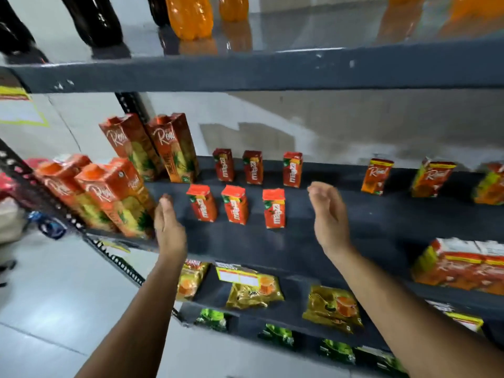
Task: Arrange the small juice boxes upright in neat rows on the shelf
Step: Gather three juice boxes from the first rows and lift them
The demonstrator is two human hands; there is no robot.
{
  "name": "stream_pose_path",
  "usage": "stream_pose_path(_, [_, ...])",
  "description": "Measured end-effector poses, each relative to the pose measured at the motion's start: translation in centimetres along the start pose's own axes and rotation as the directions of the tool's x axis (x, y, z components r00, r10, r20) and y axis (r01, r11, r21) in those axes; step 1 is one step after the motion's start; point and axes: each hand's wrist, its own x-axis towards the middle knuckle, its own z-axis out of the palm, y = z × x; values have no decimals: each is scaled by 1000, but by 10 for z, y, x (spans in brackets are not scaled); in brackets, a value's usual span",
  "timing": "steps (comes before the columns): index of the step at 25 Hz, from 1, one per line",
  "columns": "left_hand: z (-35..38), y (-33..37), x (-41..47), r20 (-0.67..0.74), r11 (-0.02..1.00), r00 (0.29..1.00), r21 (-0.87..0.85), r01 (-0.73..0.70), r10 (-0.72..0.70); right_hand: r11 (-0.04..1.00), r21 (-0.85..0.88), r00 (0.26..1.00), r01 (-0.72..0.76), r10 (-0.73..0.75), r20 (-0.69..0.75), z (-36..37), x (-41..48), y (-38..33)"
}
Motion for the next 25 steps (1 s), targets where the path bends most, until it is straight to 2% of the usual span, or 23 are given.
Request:
stream_pose_path(2, [12, -1, 30, 131, 987, 984, -85, 135, -123, 973, 119, 975, -197, 207, -77, 22, 26, 12])
stream_pose_path(4, [21, -2, 51, 261, 961, 947, -149, 233, -189, 904, 252, 927, -346, 370, -55, 41, 42, 31])
stream_pose_path(7, [28, -16, 60, 403, 943, 891, -158, 293, -210, 864, 309, 899, -399, 435, -57, 62, 42, 59])
stream_pose_path(11, [41, -23, 53, 448, 977, 871, 32, 210, -202, 889, 250, 868, -384, 439, -230, 88, 33, 64])
stream_pose_path(14, [54, -21, 45, 473, 984, 865, 26, 177, -168, 909, 280, 865, -309, 391, -314, 108, 30, 63])
stream_pose_path(25, [64, -11, 29, 491, 979, 856, -36, 203, -160, 951, 239, 935, -197, 255, -245, 131, 26, 72])
